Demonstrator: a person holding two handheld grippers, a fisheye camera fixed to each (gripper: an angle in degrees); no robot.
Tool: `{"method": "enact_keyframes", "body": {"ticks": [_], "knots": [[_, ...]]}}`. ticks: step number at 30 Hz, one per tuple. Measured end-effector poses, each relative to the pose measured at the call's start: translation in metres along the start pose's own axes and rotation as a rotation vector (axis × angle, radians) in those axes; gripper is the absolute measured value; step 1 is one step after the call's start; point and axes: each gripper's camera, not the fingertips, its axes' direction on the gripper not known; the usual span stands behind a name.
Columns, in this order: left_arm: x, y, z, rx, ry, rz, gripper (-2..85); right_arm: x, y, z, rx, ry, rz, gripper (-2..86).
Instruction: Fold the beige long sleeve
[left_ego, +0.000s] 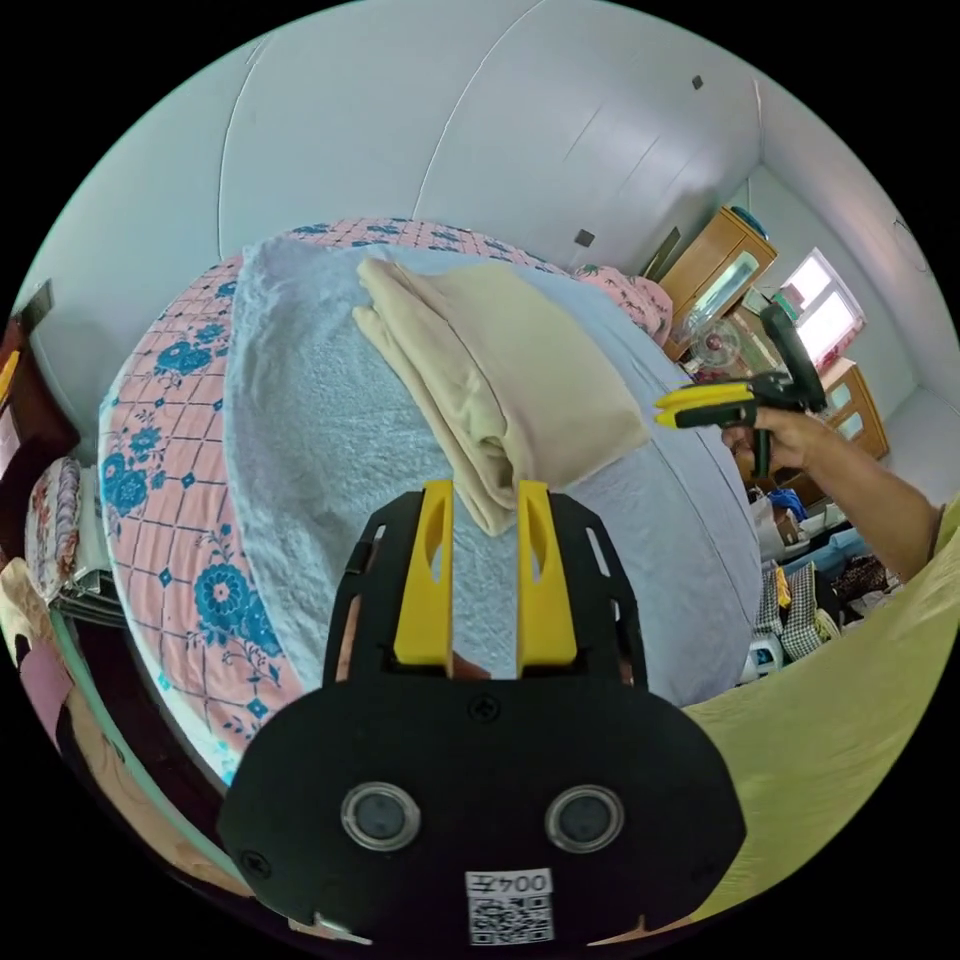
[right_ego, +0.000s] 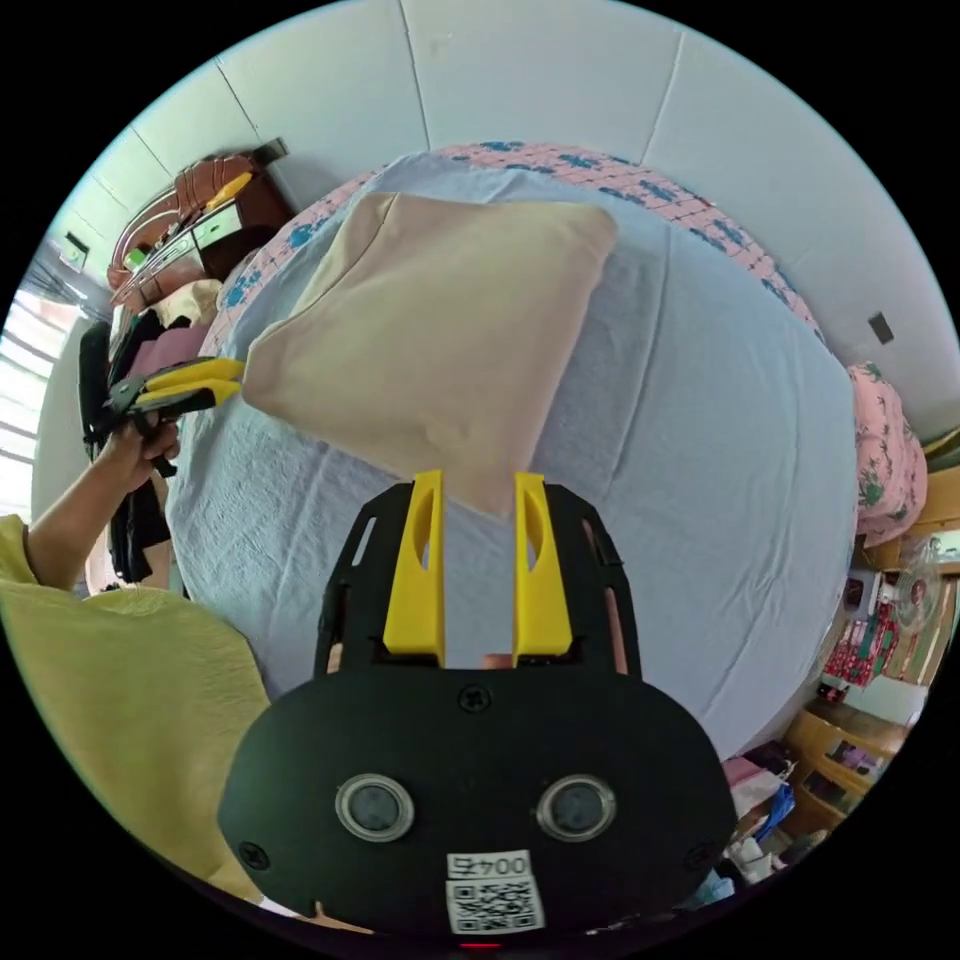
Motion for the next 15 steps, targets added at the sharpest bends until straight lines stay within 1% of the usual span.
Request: {"method": "enact_keyframes", "body": {"ticks": [2,5,7,9,11,15], "knots": [[0.01,0.004,-0.012,0.041,-0.053,-0.022,8.9,0.005,0.038,-0.009,0.067,0.042,0.039,11.1],[0.033,0.0,-0.023,0.124,-0.103,-0.029,8.5,0.005,0.065,-0.004,0.107,0.065,0.064,10.1],[0.051,-0.007,-0.021,0.15,-0.114,-0.011,8.4,0.002,0.071,-0.001,0.119,0.077,0.062,10.0],[0.067,-0.016,-0.008,0.132,-0.144,0.025,8.3,-0.001,0.073,-0.001,0.133,0.065,0.062,9.5],[0.078,-0.029,0.019,0.063,-0.17,0.061,8.3,-0.001,0.072,-0.008,0.158,0.069,0.078,7.9],[0.081,-0.039,0.048,-0.005,-0.207,0.073,7.8,0.004,0.072,-0.025,0.17,0.041,0.069,5.8]]}}
